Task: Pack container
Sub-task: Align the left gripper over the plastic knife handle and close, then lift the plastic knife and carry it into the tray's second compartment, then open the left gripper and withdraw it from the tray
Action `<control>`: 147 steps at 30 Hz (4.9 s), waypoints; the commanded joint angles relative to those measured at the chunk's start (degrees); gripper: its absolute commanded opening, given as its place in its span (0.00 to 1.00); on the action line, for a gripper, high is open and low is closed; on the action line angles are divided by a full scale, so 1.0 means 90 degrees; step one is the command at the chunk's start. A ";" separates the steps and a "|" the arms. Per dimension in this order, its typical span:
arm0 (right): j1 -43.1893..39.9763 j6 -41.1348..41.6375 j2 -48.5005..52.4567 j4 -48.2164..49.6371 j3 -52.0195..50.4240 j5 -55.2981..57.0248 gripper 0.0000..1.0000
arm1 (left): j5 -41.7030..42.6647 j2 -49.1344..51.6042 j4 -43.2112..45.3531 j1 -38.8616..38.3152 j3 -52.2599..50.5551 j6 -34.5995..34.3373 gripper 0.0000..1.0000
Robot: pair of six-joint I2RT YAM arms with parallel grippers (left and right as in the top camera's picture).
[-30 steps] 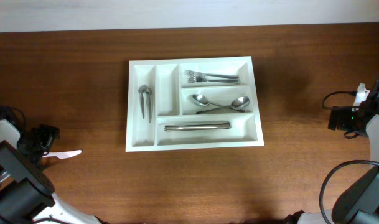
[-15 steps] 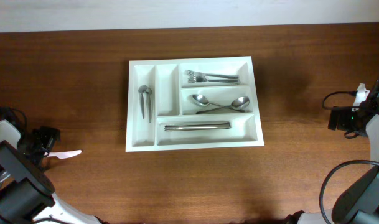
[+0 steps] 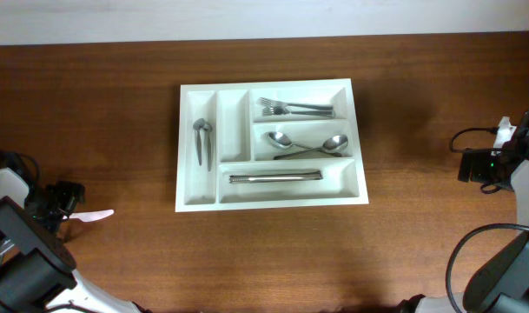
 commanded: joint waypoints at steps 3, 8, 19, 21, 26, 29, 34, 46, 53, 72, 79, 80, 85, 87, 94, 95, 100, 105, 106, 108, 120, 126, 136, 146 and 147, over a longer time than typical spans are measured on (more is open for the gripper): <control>0.0000 0.0075 -0.0012 0.0015 -0.0019 0.0056 0.99 | -0.0092 0.0087 0.0053 0.0015 -0.0066 -0.0083 0.99; 0.0000 0.0075 -0.0012 0.0015 -0.0019 0.0056 0.99 | -0.0092 0.0087 0.0075 0.0015 -0.0066 -0.0083 1.00; 0.0000 0.0075 -0.0012 0.0015 -0.0019 0.0056 0.99 | -0.0092 0.0087 0.0070 0.0015 -0.0066 -0.0087 0.43; 0.0000 0.0075 -0.0012 0.0015 -0.0019 0.0056 0.99 | -0.0092 0.0087 0.0070 0.0015 -0.0066 -0.0090 0.27; 0.0000 0.0075 -0.0012 0.0015 -0.0019 0.0056 0.99 | -0.0092 0.0087 0.0070 0.0015 -0.0066 -0.0090 0.13; 0.0000 0.0073 -0.0012 0.0015 -0.0019 0.0056 0.99 | -0.0092 0.0087 0.0073 0.0015 -0.0066 -0.0090 0.05; 0.0000 0.0075 -0.0012 0.0015 -0.0019 0.0056 0.99 | -0.0087 0.0087 0.0073 0.0015 -0.0066 -0.0083 0.02; 0.0000 0.0075 -0.0012 0.0015 -0.0019 0.0056 0.99 | 0.0967 -0.0129 0.0070 -0.0464 0.0401 0.1013 0.02; 0.0000 0.0075 -0.0012 0.0015 -0.0019 0.0056 0.99 | 0.0984 -0.0835 0.0075 -0.1656 0.0974 0.1309 0.02; 0.0000 0.0075 -0.0012 0.0015 -0.0019 0.0056 0.99 | 0.0644 -0.1299 0.0799 -0.5639 0.1984 0.1336 0.02; 0.0000 0.0073 -0.0012 0.0015 -0.0019 0.0056 0.99 | -0.0046 -0.1205 0.0860 -0.6581 0.1977 0.1843 0.02; 0.0000 0.0075 -0.0012 0.0015 -0.0019 0.0056 0.99 | -0.0117 -0.1146 0.0874 -0.6652 0.1977 0.1919 0.02; 0.0000 0.0073 -0.0012 0.0015 -0.0019 0.0056 0.99 | -0.0294 -0.0770 0.0916 -0.6781 0.1977 0.2115 0.02; 0.0000 0.0075 -0.0012 0.0015 -0.0019 0.0056 0.99 | -0.0296 -0.0583 0.0937 -0.6778 0.1977 0.2222 0.02; 0.0000 0.0075 -0.0012 0.0015 -0.0019 0.0056 0.99 | -0.0291 0.0032 0.1175 -0.6778 0.1979 0.2285 0.03; 0.0000 0.0075 -0.0012 0.0015 -0.0019 0.0056 0.99 | -0.0291 0.0090 0.1192 -0.6778 0.1979 0.2283 0.04; 0.0000 0.0073 -0.0012 0.0015 -0.0019 0.0056 0.99 | -0.0296 0.0228 0.1270 -0.6778 0.1977 0.2283 0.09; 0.0000 0.0075 -0.0012 0.0015 -0.0019 0.0056 0.99 | -0.0294 0.0231 0.1392 -0.6749 0.1977 0.2283 0.18; 0.0000 0.0075 -0.0012 0.0015 -0.0019 0.0056 0.99 | -0.0296 0.0231 0.1416 -0.6739 0.1977 0.2283 0.21; 0.0000 0.0075 -0.0012 0.0015 -0.0019 0.0056 0.99 | -0.0294 0.0231 0.1462 -0.6710 0.1979 0.2283 0.21; 0.0000 0.0073 -0.0012 0.0015 -0.0019 0.0056 0.99 | -0.0294 0.0231 0.1574 -0.6424 0.1979 0.2285 0.65; 0.0000 0.0075 -0.0012 0.0015 -0.0019 0.0056 0.99 | -0.0296 0.0119 0.1311 -0.6290 0.2251 0.2285 0.99; 0.0000 0.0075 -0.0012 0.0015 -0.0019 0.0056 0.99 | -0.0391 -0.1073 -0.0342 -0.5846 0.3366 0.2623 0.99; 0.0000 0.0075 -0.0012 0.0015 -0.0019 0.0056 0.99 | -0.0413 -0.2868 -0.2263 -0.5484 0.3364 0.2611 0.99; 0.0000 0.0075 -0.0012 0.0015 -0.0019 0.0056 0.99 | -0.0410 -0.3019 -0.2450 -0.5486 0.3364 0.2562 0.99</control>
